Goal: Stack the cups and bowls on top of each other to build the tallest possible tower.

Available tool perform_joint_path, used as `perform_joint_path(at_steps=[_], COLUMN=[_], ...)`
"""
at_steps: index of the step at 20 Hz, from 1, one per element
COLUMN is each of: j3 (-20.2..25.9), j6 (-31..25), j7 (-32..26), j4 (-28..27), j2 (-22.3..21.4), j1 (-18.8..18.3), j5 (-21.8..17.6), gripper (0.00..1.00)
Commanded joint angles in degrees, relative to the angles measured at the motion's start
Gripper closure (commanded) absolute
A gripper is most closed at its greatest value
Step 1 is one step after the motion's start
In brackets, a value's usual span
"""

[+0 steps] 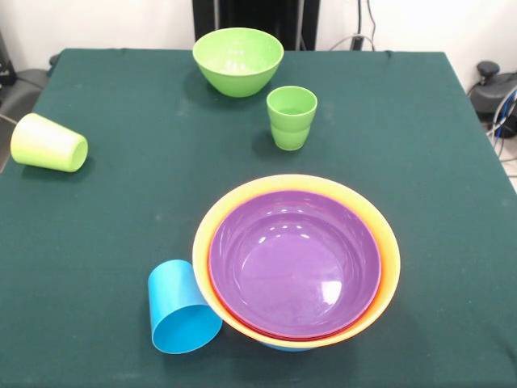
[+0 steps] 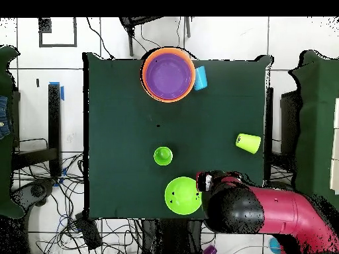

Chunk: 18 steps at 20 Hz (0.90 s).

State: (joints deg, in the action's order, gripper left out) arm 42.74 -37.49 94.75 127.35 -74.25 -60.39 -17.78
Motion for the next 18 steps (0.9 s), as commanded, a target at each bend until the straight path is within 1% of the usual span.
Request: perform_joint_path(at_steps=[1, 4, 5, 8, 12, 13, 15, 18], j3=[-2.3, -2.3, -2.5, -3.2, -3.7, -3.5, -3.6, -2.7], j6=[-0.7, -1.5, -1.1, -2.9, -5.1, -6.0, -6.3, -6.7], j7=[4.0, 3.4, 3.8, 4.1, 3.9, 2.9, 2.9, 1.2], j4=[-3.5, -4.3, -4.9, -6.7, -8.0, -8.6, -9.1, -9.4], j2=[1.2, 2.4, 2.4, 2.5, 2.1, 2.1, 2.3, 2.5], j1=[4.0, 4.3, 4.5, 5.3, 5.4, 5.5, 5.9, 6.3], j5=[-0.7, 0.6, 0.8, 0.2, 1.9, 1.8, 1.9, 2.2], gripper=[0.0, 0.0, 0.0, 0.0, 0.0, 0.0, 0.0, 0.0])
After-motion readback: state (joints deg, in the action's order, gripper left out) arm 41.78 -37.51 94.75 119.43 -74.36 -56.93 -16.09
